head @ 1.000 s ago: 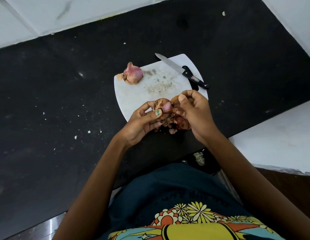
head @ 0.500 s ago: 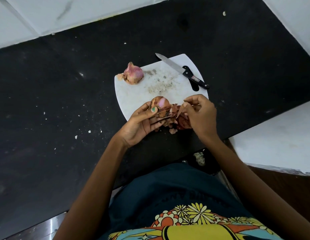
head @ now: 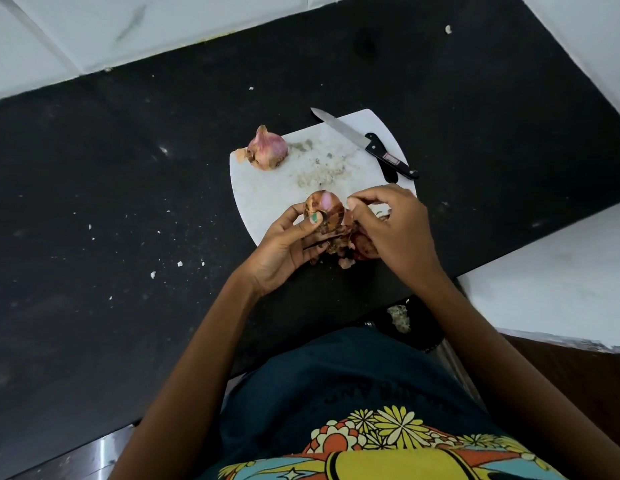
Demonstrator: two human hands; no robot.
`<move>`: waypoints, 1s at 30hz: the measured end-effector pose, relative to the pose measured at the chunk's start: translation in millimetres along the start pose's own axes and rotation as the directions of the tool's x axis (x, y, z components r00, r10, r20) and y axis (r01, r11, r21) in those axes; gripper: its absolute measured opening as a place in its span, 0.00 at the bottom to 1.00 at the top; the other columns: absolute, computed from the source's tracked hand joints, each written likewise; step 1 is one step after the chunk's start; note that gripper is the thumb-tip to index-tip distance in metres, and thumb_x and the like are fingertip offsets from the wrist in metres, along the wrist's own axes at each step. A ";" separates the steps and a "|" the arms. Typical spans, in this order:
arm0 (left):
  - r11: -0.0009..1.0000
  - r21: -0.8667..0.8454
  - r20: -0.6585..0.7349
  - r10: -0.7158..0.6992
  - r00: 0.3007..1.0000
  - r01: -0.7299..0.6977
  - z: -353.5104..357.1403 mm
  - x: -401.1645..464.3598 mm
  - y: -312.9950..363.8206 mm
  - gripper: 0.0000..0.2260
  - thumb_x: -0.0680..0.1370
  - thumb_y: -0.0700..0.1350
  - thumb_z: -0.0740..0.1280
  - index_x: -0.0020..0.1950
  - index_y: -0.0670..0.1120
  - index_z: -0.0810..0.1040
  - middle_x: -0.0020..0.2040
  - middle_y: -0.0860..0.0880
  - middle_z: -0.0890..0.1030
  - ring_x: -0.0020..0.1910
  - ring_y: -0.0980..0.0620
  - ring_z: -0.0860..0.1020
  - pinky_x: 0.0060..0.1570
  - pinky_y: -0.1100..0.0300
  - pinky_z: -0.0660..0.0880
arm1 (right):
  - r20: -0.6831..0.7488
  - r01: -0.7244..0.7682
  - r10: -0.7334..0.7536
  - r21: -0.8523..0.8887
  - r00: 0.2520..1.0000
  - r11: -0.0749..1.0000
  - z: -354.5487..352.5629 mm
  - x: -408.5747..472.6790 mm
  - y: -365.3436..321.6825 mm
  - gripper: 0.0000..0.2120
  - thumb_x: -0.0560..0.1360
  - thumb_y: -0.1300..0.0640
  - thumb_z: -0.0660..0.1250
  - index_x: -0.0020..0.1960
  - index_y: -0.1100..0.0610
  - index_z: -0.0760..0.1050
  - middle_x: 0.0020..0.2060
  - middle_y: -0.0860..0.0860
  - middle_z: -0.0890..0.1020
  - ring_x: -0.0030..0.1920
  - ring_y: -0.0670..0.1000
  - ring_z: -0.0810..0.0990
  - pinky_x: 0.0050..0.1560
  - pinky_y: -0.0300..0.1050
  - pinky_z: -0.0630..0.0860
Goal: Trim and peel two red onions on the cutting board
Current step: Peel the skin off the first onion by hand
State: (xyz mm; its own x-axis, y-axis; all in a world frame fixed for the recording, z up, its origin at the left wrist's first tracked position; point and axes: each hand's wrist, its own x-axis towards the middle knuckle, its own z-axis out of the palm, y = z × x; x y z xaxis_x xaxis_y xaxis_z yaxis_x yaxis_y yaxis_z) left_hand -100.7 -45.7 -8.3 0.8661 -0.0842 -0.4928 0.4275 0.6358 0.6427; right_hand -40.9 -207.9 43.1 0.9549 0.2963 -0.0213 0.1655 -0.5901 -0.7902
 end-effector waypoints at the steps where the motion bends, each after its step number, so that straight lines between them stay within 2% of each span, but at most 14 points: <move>1: 1.000 0.014 0.009 0.007 1.000 -0.008 0.8 0.0 -0.2 0.13 0.75 0.42 0.68 0.59 0.47 0.73 0.48 0.50 0.83 0.45 0.53 0.80 0.45 0.63 0.78 | 0.046 -0.048 0.043 0.112 0.998 0.992 -1.8 -1.4 -5.3 0.06 0.75 0.52 0.69 0.50 0.52 0.82 0.43 0.45 0.82 0.47 0.42 0.80 0.50 0.38 0.74; 3: 0.999 0.043 0.019 0.015 1.000 -0.016 3.0 -0.7 0.4 0.14 0.73 0.43 0.67 0.59 0.48 0.73 0.49 0.50 0.82 0.46 0.54 0.80 0.45 0.63 0.78 | 0.146 -0.161 0.126 0.267 0.981 0.950 -3.1 -3.8 -10.9 0.10 0.73 0.53 0.72 0.53 0.54 0.81 0.40 0.49 0.84 0.41 0.42 0.82 0.43 0.34 0.78; 7: 0.994 0.106 0.046 0.034 0.998 -0.038 3.7 -0.2 -0.6 0.15 0.74 0.42 0.69 0.60 0.48 0.72 0.51 0.48 0.80 0.51 0.51 0.78 0.48 0.63 0.76 | 0.160 -0.215 0.167 0.359 0.973 0.908 0.1 -5.3 -7.5 0.13 0.71 0.57 0.74 0.55 0.57 0.81 0.41 0.48 0.85 0.42 0.46 0.85 0.45 0.39 0.81; 14: 0.994 0.095 0.064 0.041 0.997 -0.047 0.7 -0.4 -3.2 0.16 0.72 0.41 0.67 0.59 0.48 0.72 0.51 0.47 0.79 0.51 0.49 0.77 0.49 0.62 0.76 | 0.185 -0.189 0.131 0.342 0.974 0.920 -2.4 -1.9 -5.3 0.09 0.70 0.60 0.74 0.49 0.54 0.81 0.40 0.53 0.85 0.39 0.49 0.84 0.41 0.41 0.82; 19: 0.995 0.086 0.066 0.042 0.997 -0.048 2.7 -0.1 -3.5 0.16 0.72 0.40 0.67 0.59 0.48 0.72 0.50 0.48 0.80 0.47 0.52 0.77 0.46 0.64 0.76 | 0.166 -0.127 0.077 0.319 0.983 0.939 -0.9 -0.1 -1.1 0.10 0.70 0.63 0.72 0.50 0.54 0.81 0.42 0.48 0.85 0.42 0.48 0.84 0.45 0.40 0.81; 23: 0.999 0.040 0.090 0.032 0.995 -0.036 1.4 0.1 -2.7 0.27 0.66 0.47 0.79 0.61 0.48 0.73 0.50 0.48 0.82 0.48 0.53 0.79 0.48 0.63 0.76 | 0.141 -0.101 0.059 0.309 0.988 0.946 -2.4 0.6 1.8 0.12 0.71 0.66 0.69 0.52 0.57 0.82 0.42 0.46 0.85 0.44 0.45 0.84 0.48 0.40 0.81; 24: 0.999 0.026 0.091 0.029 0.995 -0.032 0.7 0.2 -2.4 0.27 0.66 0.48 0.79 0.61 0.48 0.74 0.51 0.48 0.82 0.49 0.52 0.79 0.49 0.63 0.76 | 0.133 -0.106 0.067 0.320 0.989 0.941 -3.4 0.9 3.2 0.12 0.72 0.67 0.68 0.52 0.56 0.82 0.42 0.46 0.85 0.44 0.45 0.84 0.49 0.42 0.81; 27: 0.999 0.012 0.059 0.039 0.997 -0.040 1.6 -0.7 -1.1 0.20 0.72 0.41 0.72 0.62 0.49 0.74 0.51 0.49 0.82 0.49 0.53 0.79 0.50 0.63 0.76 | 0.136 -0.136 0.090 0.382 0.987 0.914 -3.5 0.2 5.9 0.06 0.73 0.62 0.70 0.50 0.56 0.82 0.42 0.49 0.85 0.44 0.48 0.85 0.49 0.48 0.82; 28: 0.999 0.004 0.053 0.045 0.998 -0.046 2.8 -1.0 -0.8 0.20 0.72 0.40 0.73 0.63 0.48 0.74 0.50 0.49 0.83 0.48 0.54 0.80 0.49 0.64 0.77 | 0.135 -0.143 0.096 0.405 0.986 0.903 -2.9 -1.1 4.8 0.05 0.73 0.59 0.72 0.48 0.57 0.82 0.41 0.50 0.85 0.43 0.49 0.85 0.48 0.47 0.82; 30: 0.998 -0.004 0.054 0.063 0.997 -0.063 4.4 -1.6 -0.5 0.21 0.71 0.40 0.74 0.62 0.47 0.74 0.50 0.49 0.83 0.47 0.55 0.81 0.48 0.65 0.78 | 0.116 -0.134 0.094 0.414 0.989 0.900 -0.4 -4.1 1.8 0.09 0.71 0.56 0.75 0.47 0.60 0.81 0.40 0.50 0.85 0.42 0.47 0.84 0.43 0.41 0.81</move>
State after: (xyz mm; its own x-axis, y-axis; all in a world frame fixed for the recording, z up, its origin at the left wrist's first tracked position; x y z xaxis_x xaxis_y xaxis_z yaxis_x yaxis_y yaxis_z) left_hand -101.1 -49.3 -5.3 0.9040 -0.0854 -0.4188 0.3712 0.6426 0.6702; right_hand -44.4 -210.5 42.0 0.9312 0.3244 -0.1661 -0.0811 -0.2597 -0.9623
